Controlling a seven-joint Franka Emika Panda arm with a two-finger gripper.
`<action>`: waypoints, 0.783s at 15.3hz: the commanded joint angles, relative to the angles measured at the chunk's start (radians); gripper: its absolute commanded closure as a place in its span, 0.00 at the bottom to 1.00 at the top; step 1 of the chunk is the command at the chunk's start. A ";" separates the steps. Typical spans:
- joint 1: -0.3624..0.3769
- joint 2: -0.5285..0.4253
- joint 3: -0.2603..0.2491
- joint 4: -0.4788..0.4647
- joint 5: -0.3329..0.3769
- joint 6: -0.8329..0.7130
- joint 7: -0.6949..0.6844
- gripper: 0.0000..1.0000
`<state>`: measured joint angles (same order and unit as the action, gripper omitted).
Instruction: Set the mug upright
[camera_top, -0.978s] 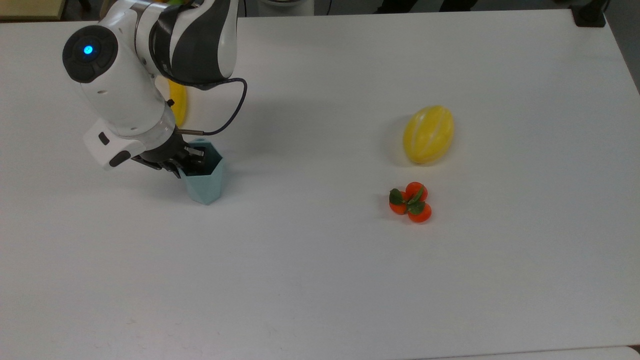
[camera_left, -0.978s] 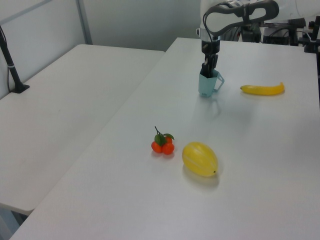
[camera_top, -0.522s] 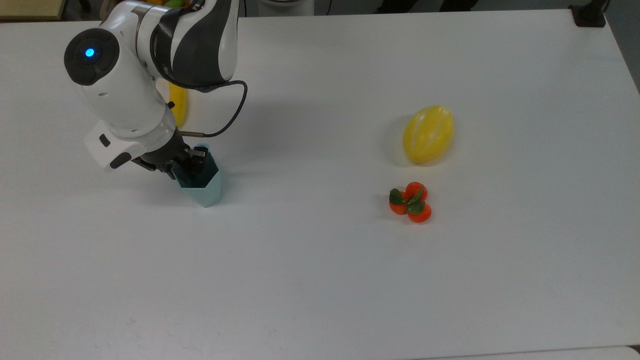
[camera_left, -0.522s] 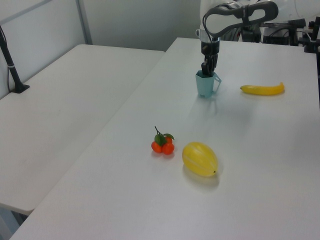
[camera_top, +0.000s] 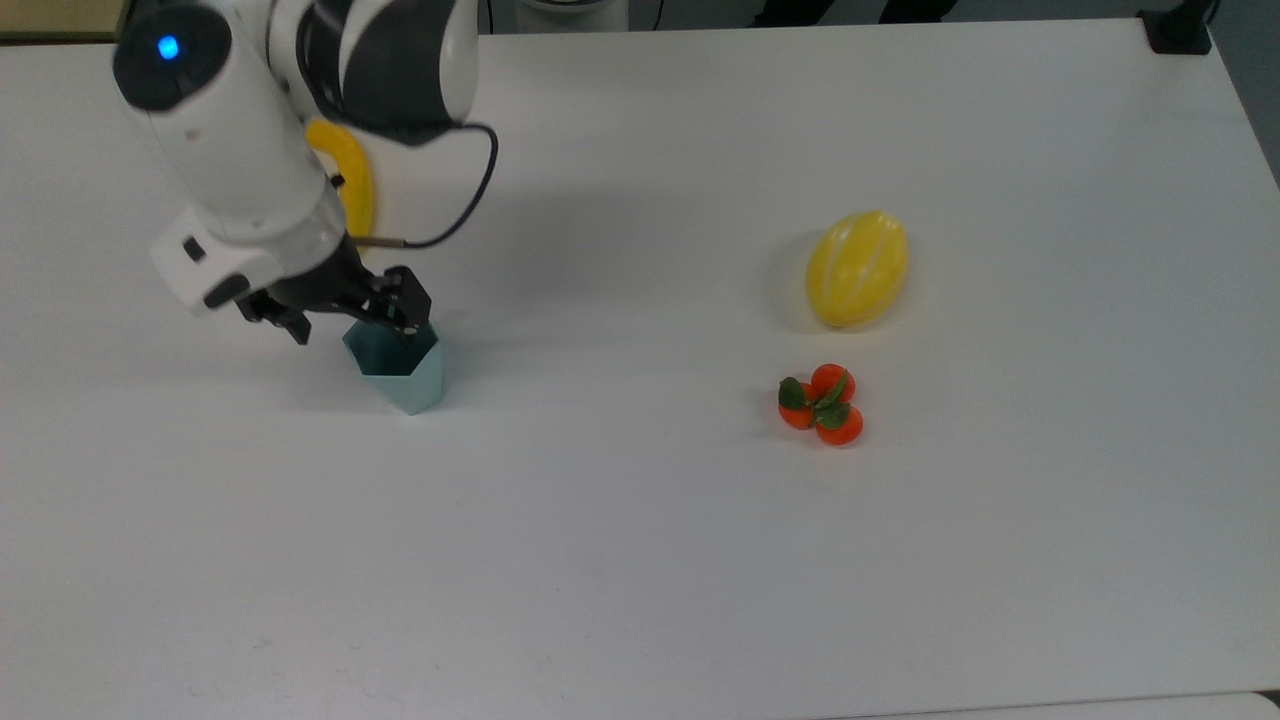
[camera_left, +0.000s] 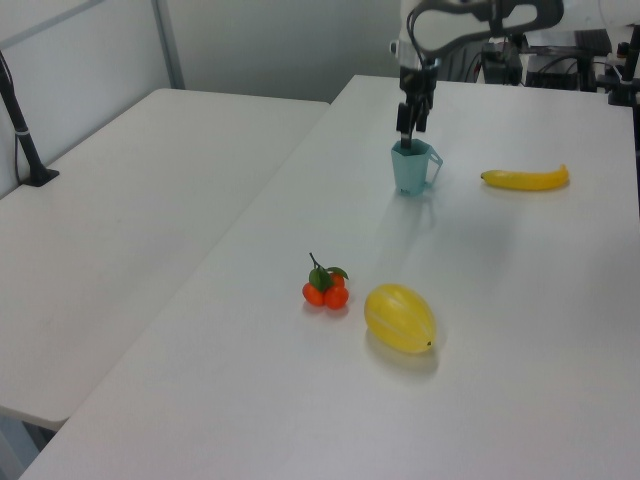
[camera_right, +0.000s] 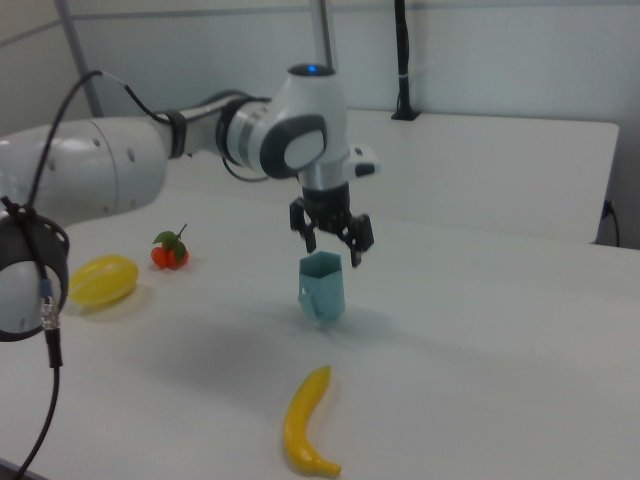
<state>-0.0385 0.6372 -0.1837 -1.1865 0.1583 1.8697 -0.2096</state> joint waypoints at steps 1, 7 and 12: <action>0.009 -0.183 0.000 -0.080 0.010 -0.030 0.091 0.00; 0.015 -0.419 0.052 -0.093 0.009 -0.355 0.294 0.00; 0.002 -0.611 0.182 -0.209 0.004 -0.504 0.466 0.00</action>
<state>-0.0333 0.1541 -0.0619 -1.2485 0.1583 1.3750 0.1990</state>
